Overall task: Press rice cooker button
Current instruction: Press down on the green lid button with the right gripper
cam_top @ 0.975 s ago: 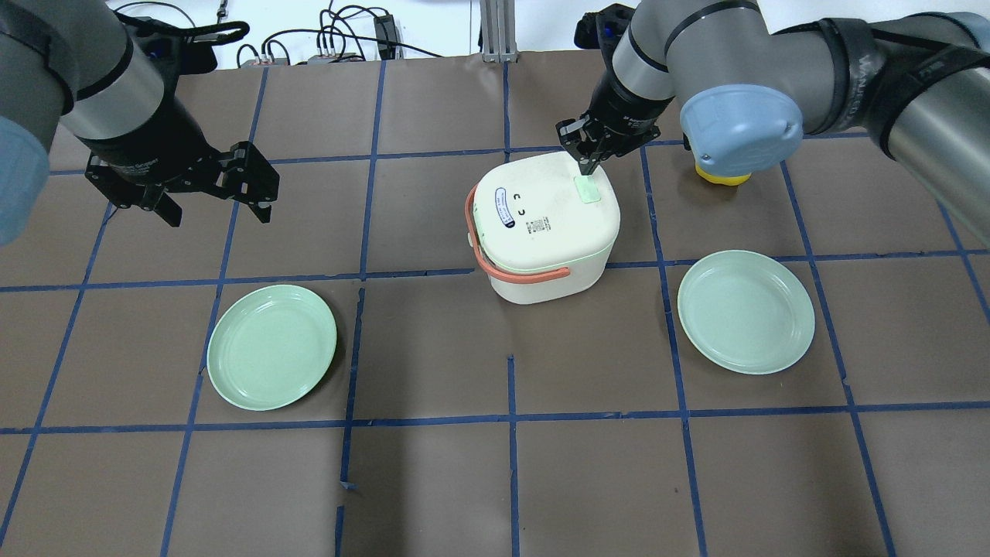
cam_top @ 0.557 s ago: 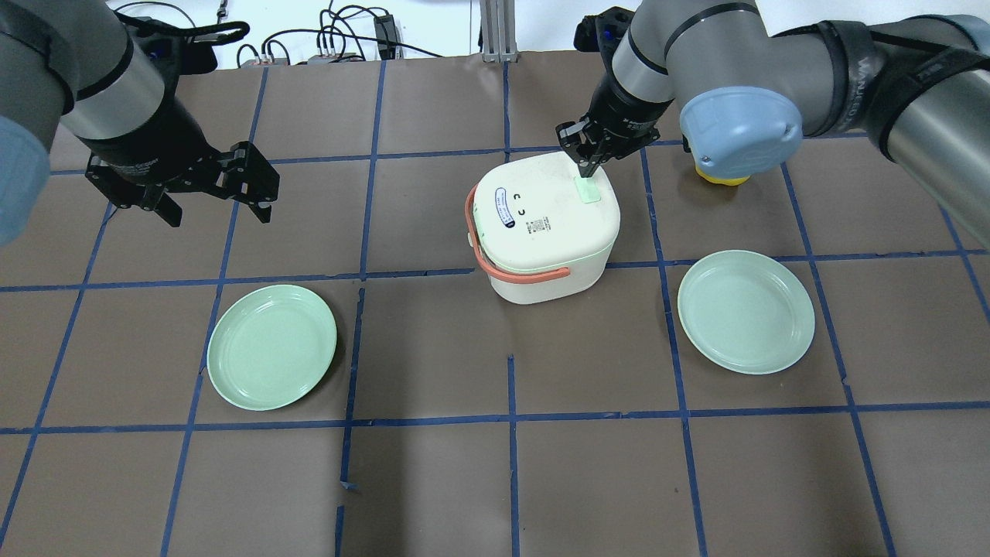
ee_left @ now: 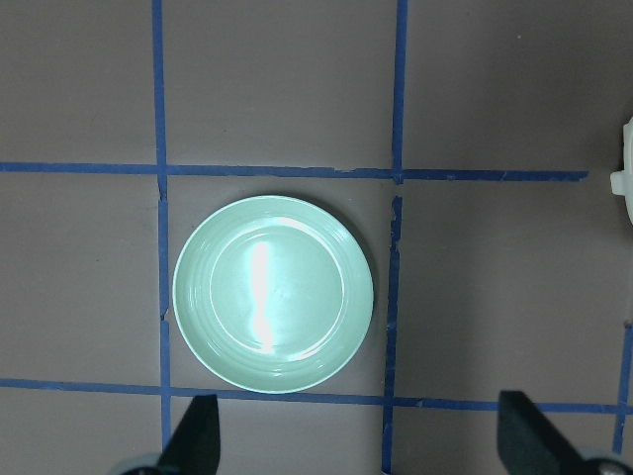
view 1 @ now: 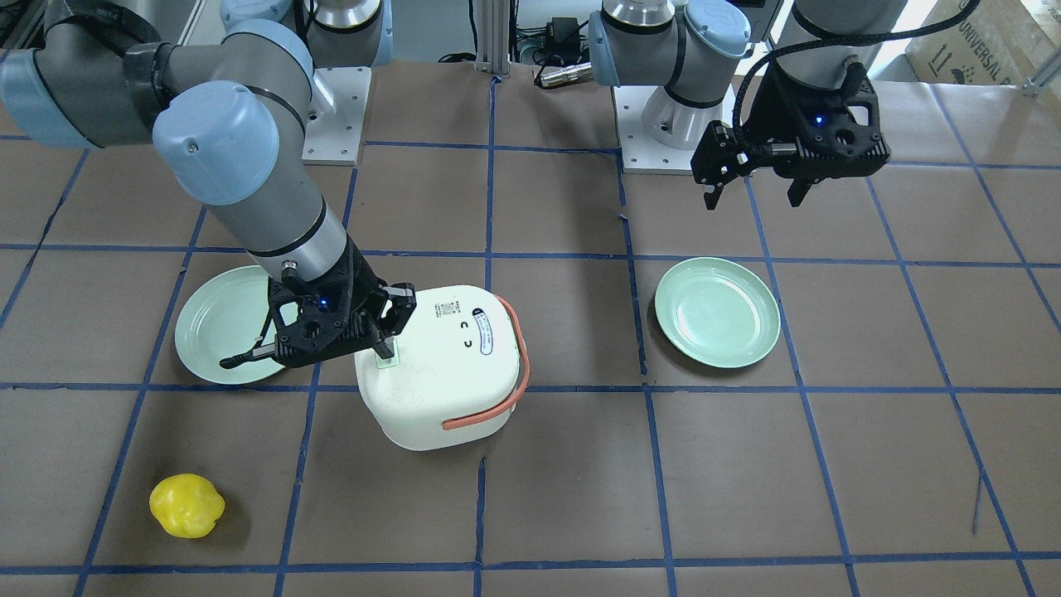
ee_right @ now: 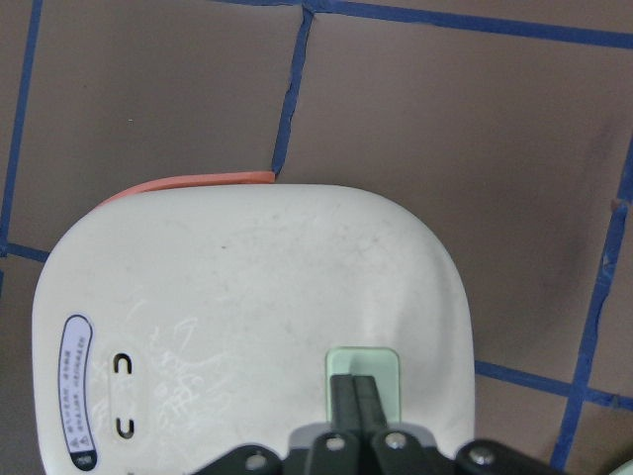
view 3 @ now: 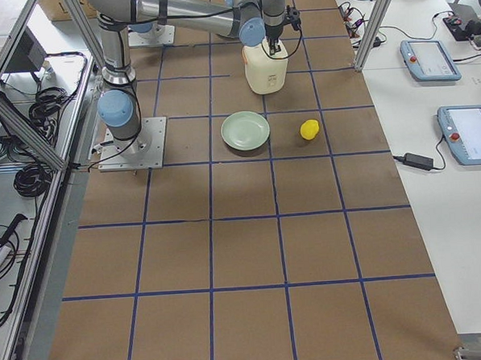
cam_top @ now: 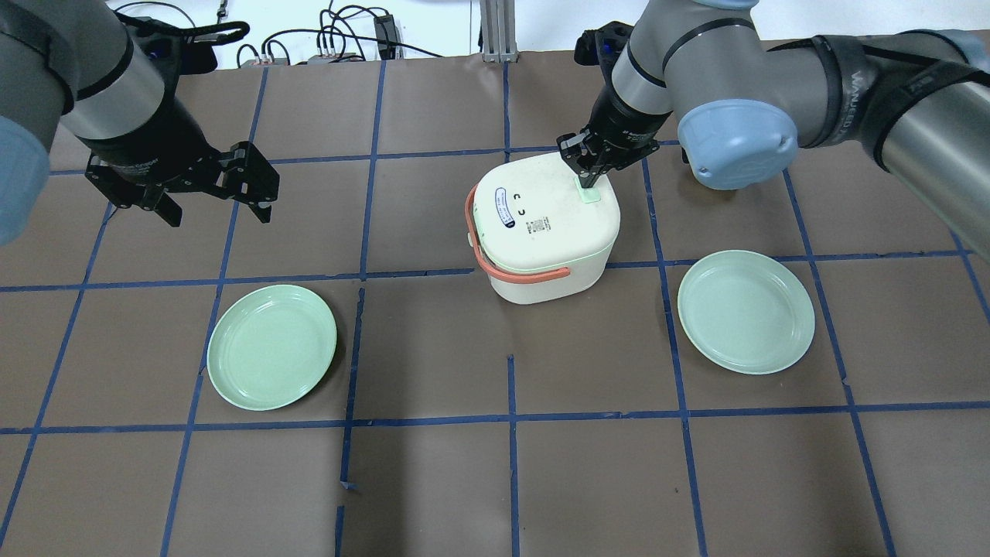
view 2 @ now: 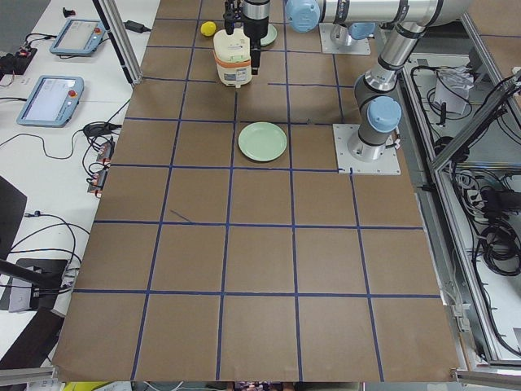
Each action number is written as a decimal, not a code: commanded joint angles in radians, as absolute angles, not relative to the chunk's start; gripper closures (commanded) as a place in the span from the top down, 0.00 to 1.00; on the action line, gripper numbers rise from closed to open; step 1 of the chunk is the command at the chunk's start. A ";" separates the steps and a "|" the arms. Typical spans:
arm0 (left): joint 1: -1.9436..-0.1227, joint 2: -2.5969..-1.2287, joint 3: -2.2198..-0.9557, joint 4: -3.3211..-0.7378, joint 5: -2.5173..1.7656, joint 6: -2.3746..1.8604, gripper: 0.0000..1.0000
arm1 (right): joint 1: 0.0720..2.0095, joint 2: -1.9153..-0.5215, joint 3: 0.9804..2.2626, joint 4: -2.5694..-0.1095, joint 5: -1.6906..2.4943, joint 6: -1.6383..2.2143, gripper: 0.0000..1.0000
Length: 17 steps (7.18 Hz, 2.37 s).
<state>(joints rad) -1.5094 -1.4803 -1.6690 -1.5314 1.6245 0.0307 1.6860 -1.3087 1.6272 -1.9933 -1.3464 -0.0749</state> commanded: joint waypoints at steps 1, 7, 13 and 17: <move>-1.509 -1.480 -1.669 -1.531 1.624 0.031 1.00 | 1.686 -1.305 1.629 -1.996 -1.347 -0.077 0.10; -1.509 -1.479 -1.669 -1.532 1.624 0.031 1.00 | 1.684 -1.301 1.629 -1.999 -1.347 -0.078 0.10; -1.509 -1.480 -1.669 -1.531 1.624 0.031 1.00 | 1.684 -1.296 1.629 -2.014 -1.348 -0.074 0.11; -1.509 -1.480 -1.669 -1.531 1.624 0.031 1.00 | 1.684 -1.360 1.614 -1.964 -1.365 -0.067 1.00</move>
<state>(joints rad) -1.5095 -1.4803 -1.6690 -1.5314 1.6245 0.0307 1.6843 -1.3293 1.6142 -1.9918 -1.3617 -0.0679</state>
